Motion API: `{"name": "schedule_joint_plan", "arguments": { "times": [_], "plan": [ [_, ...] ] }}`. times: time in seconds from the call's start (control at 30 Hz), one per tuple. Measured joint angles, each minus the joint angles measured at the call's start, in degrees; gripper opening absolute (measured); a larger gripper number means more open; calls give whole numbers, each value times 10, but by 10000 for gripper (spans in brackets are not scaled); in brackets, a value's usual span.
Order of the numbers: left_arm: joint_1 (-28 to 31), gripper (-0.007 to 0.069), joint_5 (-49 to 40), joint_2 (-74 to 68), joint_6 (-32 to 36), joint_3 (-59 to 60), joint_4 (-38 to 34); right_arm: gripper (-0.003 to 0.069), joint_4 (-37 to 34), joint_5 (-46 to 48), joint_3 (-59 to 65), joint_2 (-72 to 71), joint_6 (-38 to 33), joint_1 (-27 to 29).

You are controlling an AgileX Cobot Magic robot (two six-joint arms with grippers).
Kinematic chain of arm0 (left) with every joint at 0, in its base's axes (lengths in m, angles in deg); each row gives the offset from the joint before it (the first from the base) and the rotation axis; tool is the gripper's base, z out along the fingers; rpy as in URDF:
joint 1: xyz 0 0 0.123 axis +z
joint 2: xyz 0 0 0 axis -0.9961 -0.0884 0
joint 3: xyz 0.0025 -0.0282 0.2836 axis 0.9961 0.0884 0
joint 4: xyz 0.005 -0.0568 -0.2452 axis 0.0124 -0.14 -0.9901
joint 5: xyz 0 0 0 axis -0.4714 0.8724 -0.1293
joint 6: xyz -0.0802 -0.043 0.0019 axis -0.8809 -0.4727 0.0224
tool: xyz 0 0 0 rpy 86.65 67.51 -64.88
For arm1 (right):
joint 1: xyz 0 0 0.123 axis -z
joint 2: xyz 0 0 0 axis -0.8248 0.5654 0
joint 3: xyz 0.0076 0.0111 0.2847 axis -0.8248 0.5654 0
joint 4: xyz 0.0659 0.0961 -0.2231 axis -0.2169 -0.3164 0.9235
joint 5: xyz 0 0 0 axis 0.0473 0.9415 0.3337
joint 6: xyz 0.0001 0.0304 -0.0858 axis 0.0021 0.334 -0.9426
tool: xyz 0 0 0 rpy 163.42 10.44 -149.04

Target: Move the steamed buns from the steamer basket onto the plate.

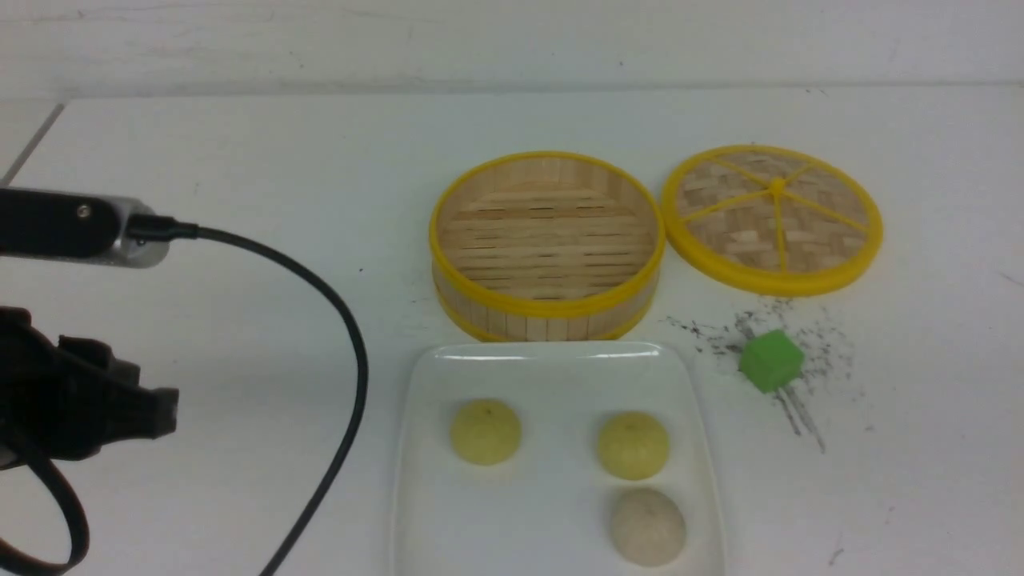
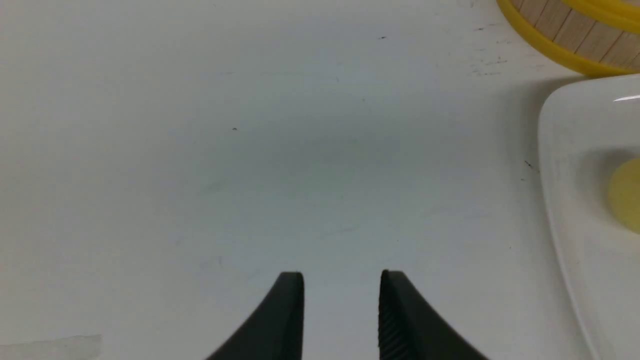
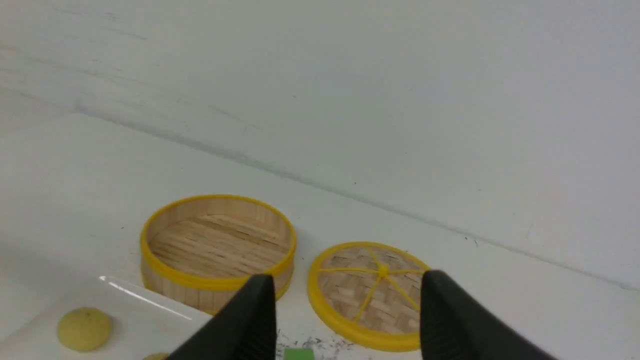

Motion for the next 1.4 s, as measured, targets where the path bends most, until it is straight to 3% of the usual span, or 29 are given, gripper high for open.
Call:
{"name": "schedule_joint_plan", "arguments": {
  "times": [0.17,0.6,0.8,1.07,1.4],
  "plan": [
    [0,242,6,0,0,0,-17,399,-10,75,-1,-56,-16,0],
    [0,242,47,0,0,0,-23,399,-21,157,26,-122,-17,2],
    [0,242,49,0,0,0,-31,399,-24,90,138,-123,-21,2],
    [0,242,56,0,0,0,-41,399,-28,-124,293,-119,-14,2],
    [0,242,74,3,7,0,-43,342,23,-160,305,-118,23,2]
  ]
}}
